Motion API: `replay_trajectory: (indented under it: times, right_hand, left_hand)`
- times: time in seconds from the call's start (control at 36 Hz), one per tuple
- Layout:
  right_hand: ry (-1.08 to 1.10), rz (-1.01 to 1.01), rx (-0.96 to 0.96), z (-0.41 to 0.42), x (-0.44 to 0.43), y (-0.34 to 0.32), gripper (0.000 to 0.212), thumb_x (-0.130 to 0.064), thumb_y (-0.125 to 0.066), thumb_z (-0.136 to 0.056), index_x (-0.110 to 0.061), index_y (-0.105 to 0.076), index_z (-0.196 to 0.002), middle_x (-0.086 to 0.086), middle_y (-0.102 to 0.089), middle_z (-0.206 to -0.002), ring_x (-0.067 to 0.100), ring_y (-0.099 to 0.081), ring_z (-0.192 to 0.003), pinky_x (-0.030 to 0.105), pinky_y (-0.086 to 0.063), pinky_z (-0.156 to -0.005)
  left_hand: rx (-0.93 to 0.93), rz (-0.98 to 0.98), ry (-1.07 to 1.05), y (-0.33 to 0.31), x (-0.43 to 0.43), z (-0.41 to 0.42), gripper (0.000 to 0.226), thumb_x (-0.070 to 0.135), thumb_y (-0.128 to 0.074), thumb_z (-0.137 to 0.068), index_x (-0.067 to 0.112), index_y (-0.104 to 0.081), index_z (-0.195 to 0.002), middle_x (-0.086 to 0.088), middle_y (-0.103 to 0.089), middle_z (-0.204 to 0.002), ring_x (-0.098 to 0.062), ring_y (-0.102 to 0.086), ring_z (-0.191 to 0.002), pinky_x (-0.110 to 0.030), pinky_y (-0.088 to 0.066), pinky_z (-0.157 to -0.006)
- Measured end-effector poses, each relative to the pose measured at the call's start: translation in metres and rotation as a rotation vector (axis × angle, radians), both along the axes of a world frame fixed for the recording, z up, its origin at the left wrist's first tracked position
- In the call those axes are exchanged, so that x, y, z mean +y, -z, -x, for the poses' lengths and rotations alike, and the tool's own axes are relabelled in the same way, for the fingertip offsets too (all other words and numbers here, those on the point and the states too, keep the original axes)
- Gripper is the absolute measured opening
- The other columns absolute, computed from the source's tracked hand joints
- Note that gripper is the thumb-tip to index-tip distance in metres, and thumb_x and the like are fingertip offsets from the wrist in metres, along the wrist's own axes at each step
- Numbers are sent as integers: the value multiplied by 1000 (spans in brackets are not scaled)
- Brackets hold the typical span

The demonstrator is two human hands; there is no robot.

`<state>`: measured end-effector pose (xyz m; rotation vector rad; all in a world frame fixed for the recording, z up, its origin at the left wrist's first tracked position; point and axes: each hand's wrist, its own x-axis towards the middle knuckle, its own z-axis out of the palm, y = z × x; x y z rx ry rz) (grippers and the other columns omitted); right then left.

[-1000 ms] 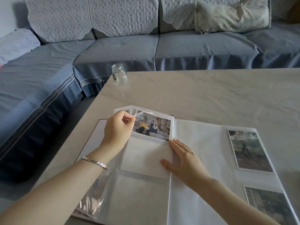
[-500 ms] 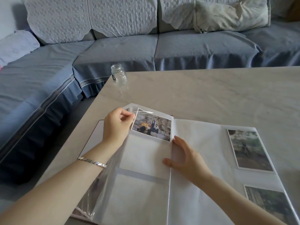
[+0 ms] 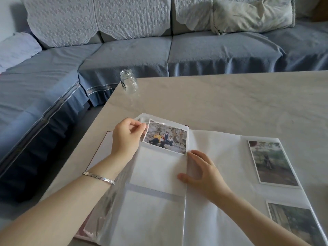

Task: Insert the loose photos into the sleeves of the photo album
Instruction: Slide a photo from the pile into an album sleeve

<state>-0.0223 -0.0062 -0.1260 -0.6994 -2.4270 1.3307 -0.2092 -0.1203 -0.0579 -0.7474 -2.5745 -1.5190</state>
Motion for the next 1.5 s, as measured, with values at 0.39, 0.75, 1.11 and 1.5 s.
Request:
replay_trajectory:
  times: [0.39, 0.75, 1.11, 1.5]
  right_hand:
    - [-79, -38, -55, -6, 3, -7, 64, -33, -70, -82, -17, -42, -137, -15, -32, -133, 1, -32, -126, 2, -14, -97]
    - [-108, -208, -154, -68, 36, -11, 32, -17, -58, -90, -17, -59, -122, -8, -42, -139, 7, -34, -133, -5, -8, -95]
    - [418, -460, -626, -214, 120, -26, 49, -36, -57, -89, -21, -46, -134, 5, -39, -142, 23, -37, -130, 29, -27, -104]
    - [373, -509, -725, -264, 128, -22, 29, -35, -37, -99, -22, -62, -99, -5, -60, -104, 23, -57, -99, 29, -41, -76]
  left_hand:
    - [356, 513, 220, 29, 0, -11, 35, 0, -58, -85, 5, -58, -120, -10, -53, -132, -29, -50, -121, -38, -41, -99]
    - [21, 980, 261, 32, 27, -37, 55, 43, -26, -100, 11, -29, -144, -7, -20, -156, -23, -21, -142, -37, -24, -109]
    - [22, 447, 483, -2, 85, -143, 14, 15, -56, -91, 16, -67, -99, 4, -66, -89, -18, -64, -83, -28, -47, -77]
    - [-142, 453, 710, -4, 103, -201, 28, 15, -53, -92, 39, -58, -79, 19, -67, -79, -1, -63, -79, -15, -46, -73]
